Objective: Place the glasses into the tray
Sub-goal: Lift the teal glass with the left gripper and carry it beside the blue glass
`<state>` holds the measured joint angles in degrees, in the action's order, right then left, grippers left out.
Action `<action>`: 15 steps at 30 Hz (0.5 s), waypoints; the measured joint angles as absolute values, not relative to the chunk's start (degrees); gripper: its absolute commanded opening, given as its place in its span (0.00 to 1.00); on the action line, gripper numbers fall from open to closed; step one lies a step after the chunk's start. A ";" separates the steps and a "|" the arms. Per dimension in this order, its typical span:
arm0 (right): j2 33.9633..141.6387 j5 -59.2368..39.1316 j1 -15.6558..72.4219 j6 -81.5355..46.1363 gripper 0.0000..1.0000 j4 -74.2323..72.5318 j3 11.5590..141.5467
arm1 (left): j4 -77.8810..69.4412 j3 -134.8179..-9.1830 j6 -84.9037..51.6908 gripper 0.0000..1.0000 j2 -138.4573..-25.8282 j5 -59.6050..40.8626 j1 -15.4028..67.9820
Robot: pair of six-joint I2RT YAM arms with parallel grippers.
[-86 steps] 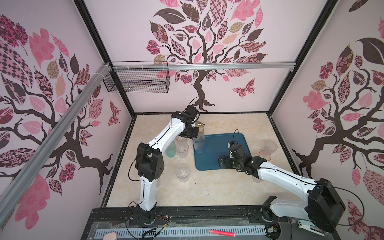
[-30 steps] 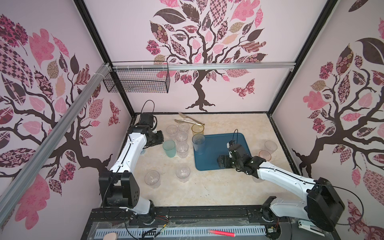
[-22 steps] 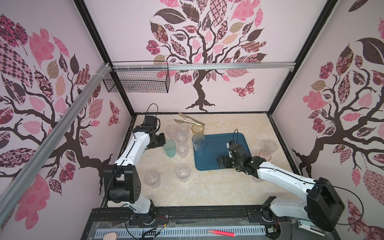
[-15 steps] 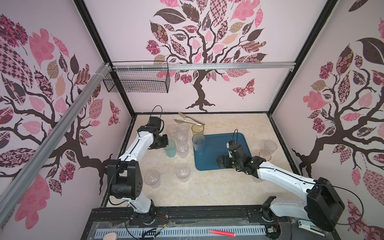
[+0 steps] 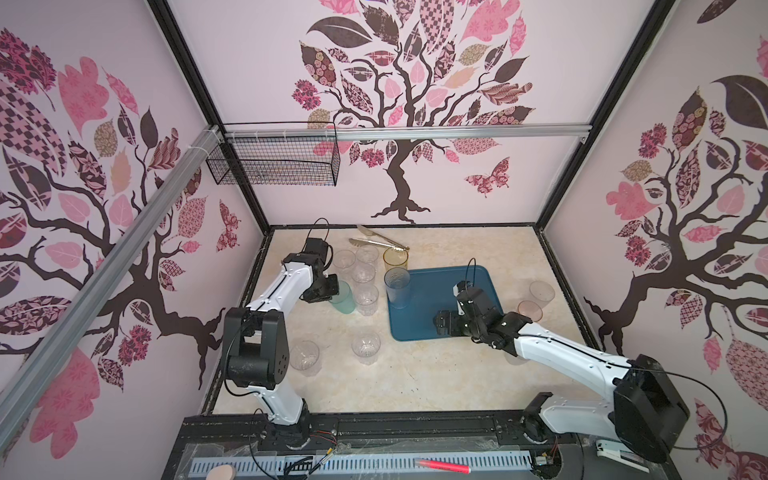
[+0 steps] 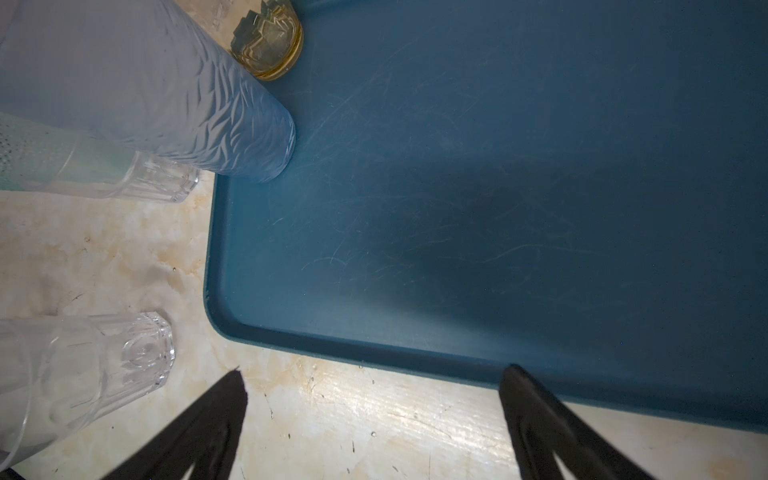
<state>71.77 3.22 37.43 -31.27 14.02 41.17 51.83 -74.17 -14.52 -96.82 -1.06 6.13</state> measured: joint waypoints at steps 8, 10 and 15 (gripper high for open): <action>71.75 3.53 37.43 -31.24 0.98 14.06 41.17 | 59.18 -77.89 -13.67 0.00 -88.40 1.06 7.07; 71.77 3.73 37.43 -31.22 0.98 14.09 41.17 | 60.90 -80.14 -13.56 0.00 -85.89 1.41 7.94; 71.72 4.43 37.43 -31.05 0.98 14.44 41.19 | 64.29 -87.02 -13.61 0.00 -83.05 1.67 13.98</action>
<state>71.72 4.43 37.43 -31.05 14.44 41.19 64.29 -87.02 -13.61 -83.05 1.67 13.98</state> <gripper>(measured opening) 0.983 0.069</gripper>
